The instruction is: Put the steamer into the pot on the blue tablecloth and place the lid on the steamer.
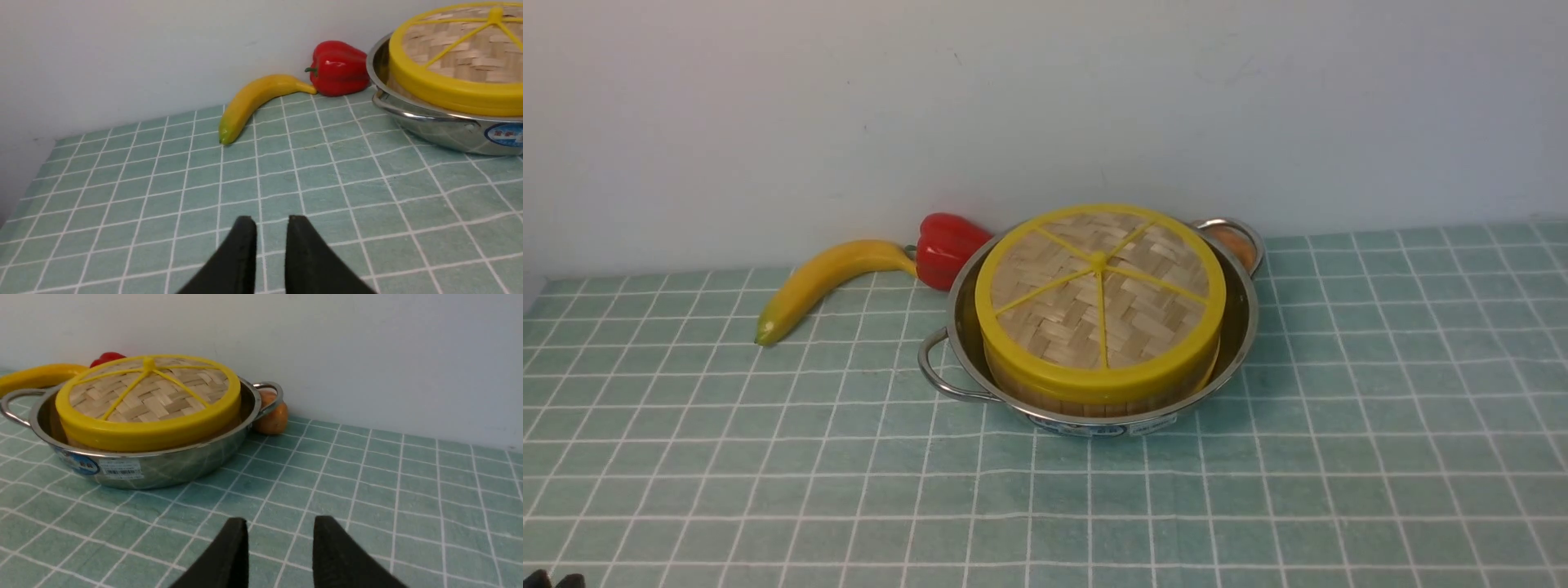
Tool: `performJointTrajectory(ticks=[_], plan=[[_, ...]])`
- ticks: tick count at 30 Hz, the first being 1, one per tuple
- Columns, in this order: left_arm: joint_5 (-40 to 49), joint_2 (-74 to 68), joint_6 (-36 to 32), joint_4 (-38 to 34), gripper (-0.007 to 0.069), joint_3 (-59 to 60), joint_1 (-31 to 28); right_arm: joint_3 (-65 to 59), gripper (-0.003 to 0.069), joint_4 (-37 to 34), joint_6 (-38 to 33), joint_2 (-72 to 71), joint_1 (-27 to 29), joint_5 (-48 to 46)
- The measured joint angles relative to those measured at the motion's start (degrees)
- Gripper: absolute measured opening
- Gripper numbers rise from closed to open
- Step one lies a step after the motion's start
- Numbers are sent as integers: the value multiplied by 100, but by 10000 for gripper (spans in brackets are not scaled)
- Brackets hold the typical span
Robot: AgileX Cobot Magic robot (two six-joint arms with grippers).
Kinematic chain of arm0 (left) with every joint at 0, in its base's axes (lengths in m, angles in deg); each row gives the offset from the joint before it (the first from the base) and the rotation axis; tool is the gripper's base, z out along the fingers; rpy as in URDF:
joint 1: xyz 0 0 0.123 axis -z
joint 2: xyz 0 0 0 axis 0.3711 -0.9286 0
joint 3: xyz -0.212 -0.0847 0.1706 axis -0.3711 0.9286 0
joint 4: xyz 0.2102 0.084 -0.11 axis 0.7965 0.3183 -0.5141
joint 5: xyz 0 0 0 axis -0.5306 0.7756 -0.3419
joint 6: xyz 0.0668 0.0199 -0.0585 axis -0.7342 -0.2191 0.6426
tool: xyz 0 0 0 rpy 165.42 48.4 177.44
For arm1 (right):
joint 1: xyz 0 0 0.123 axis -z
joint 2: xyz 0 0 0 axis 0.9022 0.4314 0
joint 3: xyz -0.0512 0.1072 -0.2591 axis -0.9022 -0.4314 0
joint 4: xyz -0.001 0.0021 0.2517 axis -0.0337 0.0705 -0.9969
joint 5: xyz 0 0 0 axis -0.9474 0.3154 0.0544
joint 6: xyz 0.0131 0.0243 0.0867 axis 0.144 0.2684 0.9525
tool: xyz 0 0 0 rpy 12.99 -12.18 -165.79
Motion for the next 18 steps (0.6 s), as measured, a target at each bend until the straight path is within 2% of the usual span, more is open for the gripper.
performJointTrajectory(ticks=[9, 18], plan=[[-289, 5, 0, 0, 117, 596, -7, -276, 249, 0, 11, -392, 612, -19], [-664, 5, 0, 0, 132, 968, -7, -276, 249, 0, 15, -392, 654, -43]])
